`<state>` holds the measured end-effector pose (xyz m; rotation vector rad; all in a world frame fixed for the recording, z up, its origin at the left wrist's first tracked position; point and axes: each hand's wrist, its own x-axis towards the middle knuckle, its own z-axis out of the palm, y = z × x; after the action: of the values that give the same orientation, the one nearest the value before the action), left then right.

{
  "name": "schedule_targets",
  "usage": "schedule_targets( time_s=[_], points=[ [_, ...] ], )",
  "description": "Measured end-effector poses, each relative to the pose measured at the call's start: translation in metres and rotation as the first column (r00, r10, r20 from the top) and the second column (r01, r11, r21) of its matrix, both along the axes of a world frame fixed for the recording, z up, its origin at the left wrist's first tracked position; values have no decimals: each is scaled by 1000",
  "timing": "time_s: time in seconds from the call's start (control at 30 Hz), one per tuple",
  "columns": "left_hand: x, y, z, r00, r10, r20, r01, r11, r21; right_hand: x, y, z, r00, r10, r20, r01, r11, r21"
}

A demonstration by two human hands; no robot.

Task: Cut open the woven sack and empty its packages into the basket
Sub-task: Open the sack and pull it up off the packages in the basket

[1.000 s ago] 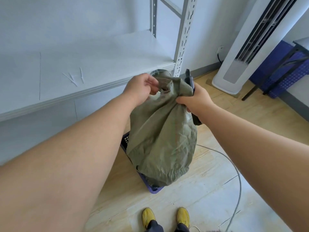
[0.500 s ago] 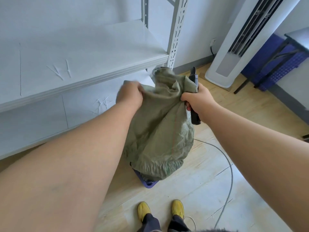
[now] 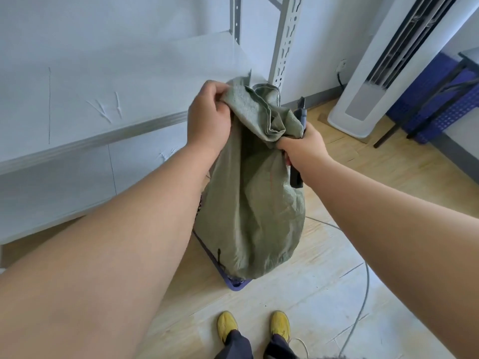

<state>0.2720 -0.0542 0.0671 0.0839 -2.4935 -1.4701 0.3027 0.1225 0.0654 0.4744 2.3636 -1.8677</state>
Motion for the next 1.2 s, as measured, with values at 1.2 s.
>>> schedule_targets(
  time_s=[1.2],
  points=[
    [41,24,-36,853,40,520,-179,959,220,15,-8,-19,933,292,213,-349,881,319]
  ],
)
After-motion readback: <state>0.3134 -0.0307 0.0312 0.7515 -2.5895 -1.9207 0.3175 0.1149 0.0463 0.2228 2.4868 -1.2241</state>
